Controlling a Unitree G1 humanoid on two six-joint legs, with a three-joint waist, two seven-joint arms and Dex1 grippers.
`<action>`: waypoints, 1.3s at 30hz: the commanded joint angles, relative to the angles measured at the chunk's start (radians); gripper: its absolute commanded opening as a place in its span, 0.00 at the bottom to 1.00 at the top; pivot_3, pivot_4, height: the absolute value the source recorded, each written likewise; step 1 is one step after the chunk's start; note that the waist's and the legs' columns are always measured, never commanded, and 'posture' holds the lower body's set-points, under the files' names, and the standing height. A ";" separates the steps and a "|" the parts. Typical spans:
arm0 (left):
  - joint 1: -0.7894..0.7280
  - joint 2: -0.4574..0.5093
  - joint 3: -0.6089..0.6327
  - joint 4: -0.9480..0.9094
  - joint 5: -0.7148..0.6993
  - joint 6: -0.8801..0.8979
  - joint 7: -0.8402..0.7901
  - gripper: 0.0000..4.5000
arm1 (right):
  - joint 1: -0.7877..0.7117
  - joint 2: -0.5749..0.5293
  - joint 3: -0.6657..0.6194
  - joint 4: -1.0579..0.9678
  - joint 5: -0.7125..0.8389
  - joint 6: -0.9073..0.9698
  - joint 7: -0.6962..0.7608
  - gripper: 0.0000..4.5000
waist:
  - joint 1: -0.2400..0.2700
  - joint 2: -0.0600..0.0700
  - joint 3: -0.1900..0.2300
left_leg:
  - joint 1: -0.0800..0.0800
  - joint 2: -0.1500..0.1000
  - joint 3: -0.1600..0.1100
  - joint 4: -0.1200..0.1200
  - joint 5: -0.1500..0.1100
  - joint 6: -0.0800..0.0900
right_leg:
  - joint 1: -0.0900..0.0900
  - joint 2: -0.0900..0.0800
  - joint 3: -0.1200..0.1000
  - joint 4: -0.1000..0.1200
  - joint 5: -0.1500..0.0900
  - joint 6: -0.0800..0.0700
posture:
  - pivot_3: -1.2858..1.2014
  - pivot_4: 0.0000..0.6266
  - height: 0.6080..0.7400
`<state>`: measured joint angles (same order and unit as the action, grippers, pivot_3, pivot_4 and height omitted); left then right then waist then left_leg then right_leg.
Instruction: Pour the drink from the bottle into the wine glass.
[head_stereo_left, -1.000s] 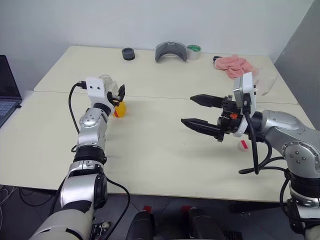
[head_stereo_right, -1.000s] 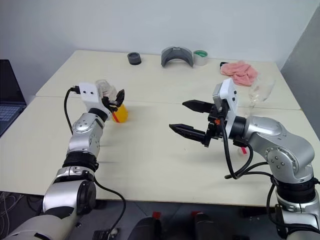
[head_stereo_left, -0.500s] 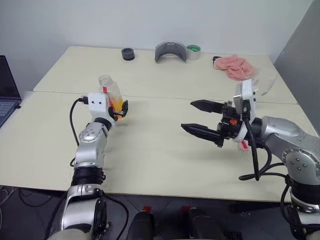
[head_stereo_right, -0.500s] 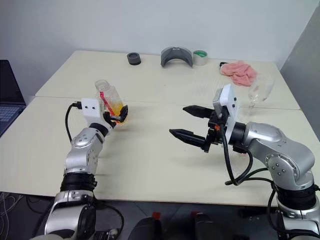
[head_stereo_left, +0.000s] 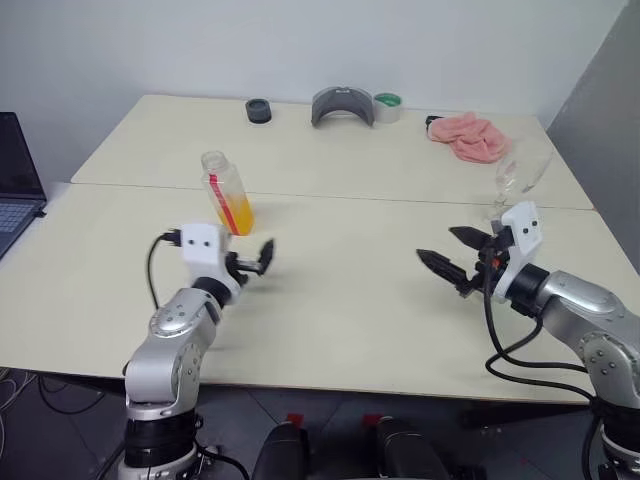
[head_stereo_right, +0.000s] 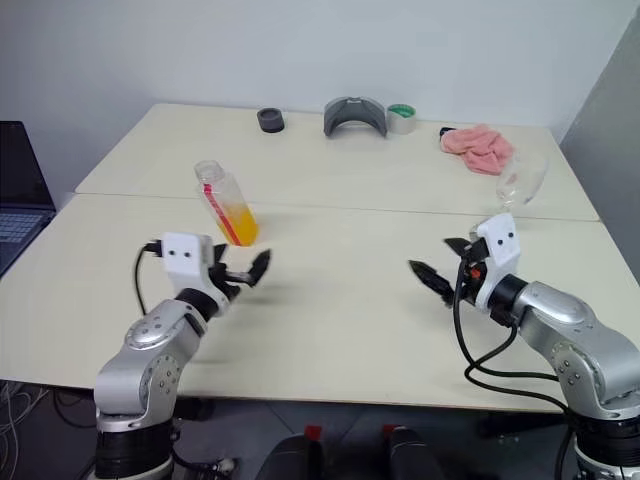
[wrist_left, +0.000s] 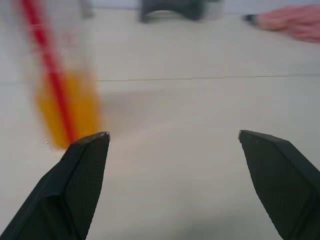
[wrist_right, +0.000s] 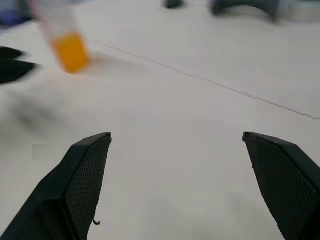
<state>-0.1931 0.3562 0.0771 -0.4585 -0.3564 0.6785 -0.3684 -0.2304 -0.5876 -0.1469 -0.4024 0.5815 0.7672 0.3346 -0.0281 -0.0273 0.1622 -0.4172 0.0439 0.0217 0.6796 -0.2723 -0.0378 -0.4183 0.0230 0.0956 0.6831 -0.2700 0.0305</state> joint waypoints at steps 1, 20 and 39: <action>-0.036 0.077 -0.086 -0.078 -0.083 -0.035 -0.210 0.99 | -0.038 0.036 0.005 0.154 -0.159 -0.142 -0.087 1.00 | -0.002 0.001 0.000 | 0.001 -0.001 0.002 0.000 0.000 0.000 | 0.000 0.001 0.001 0.000 0.000 0.000 | 0.52 0.24 1.00; -0.249 0.161 -0.119 0.129 -0.077 -0.175 -0.410 0.99 | -0.507 0.207 -0.070 1.069 -0.366 -0.664 -0.200 1.00 | -0.015 0.003 -0.001 | 0.001 0.002 0.009 -0.001 0.000 0.000 | -0.001 0.006 0.004 -0.001 0.000 -0.001 | 0.52 0.24 1.00; -0.164 0.212 -0.052 -0.039 -0.102 -0.071 -0.305 1.00 | -0.676 0.277 -0.088 1.450 -0.397 -0.970 -0.223 0.65 | -0.030 0.004 0.000 | 0.002 0.003 0.006 -0.002 0.000 -0.001 | -0.001 0.005 0.004 0.000 0.000 -0.001 | 0.52 0.24 1.00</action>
<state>-0.3541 0.5651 0.0075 -0.4491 -0.4473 0.6054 -0.6873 -0.8773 -0.3026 -0.2204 1.0473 0.1881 -0.1646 0.1117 -0.0577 -0.0236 0.1621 -0.4155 0.0464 0.0275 0.6780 -0.2720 -0.0384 -0.4196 0.0274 0.1000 0.6829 -0.2697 0.0299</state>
